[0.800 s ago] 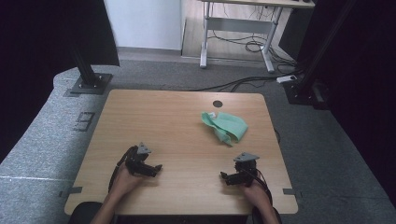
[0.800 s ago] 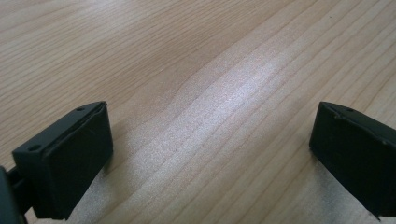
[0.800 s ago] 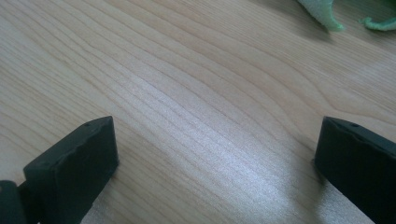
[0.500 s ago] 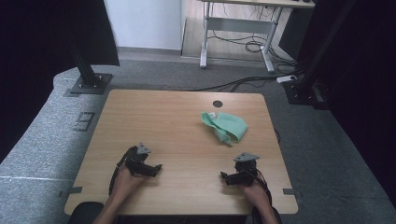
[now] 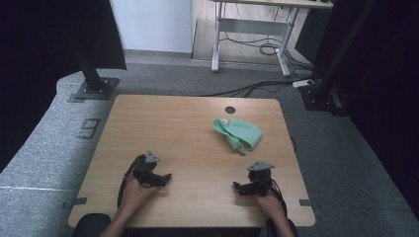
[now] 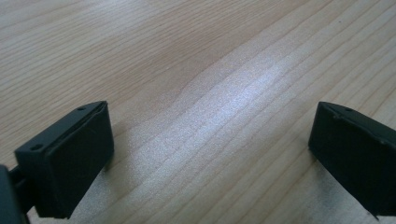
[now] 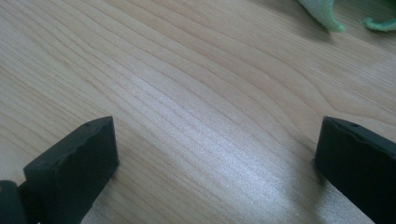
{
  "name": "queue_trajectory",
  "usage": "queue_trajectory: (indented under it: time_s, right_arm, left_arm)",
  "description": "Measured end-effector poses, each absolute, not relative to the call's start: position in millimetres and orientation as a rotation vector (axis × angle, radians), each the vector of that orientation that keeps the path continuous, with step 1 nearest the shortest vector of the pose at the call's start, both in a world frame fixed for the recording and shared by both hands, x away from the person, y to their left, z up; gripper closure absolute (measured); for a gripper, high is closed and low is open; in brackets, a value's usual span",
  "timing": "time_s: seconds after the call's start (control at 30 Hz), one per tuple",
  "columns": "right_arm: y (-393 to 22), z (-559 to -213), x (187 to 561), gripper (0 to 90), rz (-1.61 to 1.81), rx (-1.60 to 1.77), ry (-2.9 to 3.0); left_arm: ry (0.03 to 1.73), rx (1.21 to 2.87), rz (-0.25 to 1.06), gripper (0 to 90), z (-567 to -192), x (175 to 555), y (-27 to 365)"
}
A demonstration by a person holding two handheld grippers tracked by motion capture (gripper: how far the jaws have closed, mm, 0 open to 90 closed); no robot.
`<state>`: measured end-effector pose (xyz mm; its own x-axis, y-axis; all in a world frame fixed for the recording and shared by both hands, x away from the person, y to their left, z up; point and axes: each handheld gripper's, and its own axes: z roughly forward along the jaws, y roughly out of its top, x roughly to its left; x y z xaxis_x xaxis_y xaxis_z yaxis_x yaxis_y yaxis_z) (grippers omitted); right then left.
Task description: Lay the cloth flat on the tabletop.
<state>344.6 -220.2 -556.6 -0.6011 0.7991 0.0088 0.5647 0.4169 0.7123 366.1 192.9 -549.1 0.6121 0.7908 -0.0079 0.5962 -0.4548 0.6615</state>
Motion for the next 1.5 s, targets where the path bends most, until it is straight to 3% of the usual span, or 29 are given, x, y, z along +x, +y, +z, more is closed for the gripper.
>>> queue_trajectory:
  time_s: [0.77, 0.93, 1.5]
  right_arm:
    - [-221.6, -540.1, 362.8, 4.4, 1.048, 1.214, 2.335]
    - [-224.3, -535.0, 370.2, 12.6, 1.065, 1.222, 2.331]
    - [-226.9, -516.5, 398.2, 25.9, 1.095, 1.234, 2.283]
  left_arm:
    - [1.084, 2.208, 0.400, 0.6, -549.1, 367.3, 188.2]
    - [1.084, 2.208, 0.399, 0.6, -549.1, 367.3, 188.3]
    - [1.085, 2.208, 0.399, 0.5, -549.1, 367.3, 188.2]
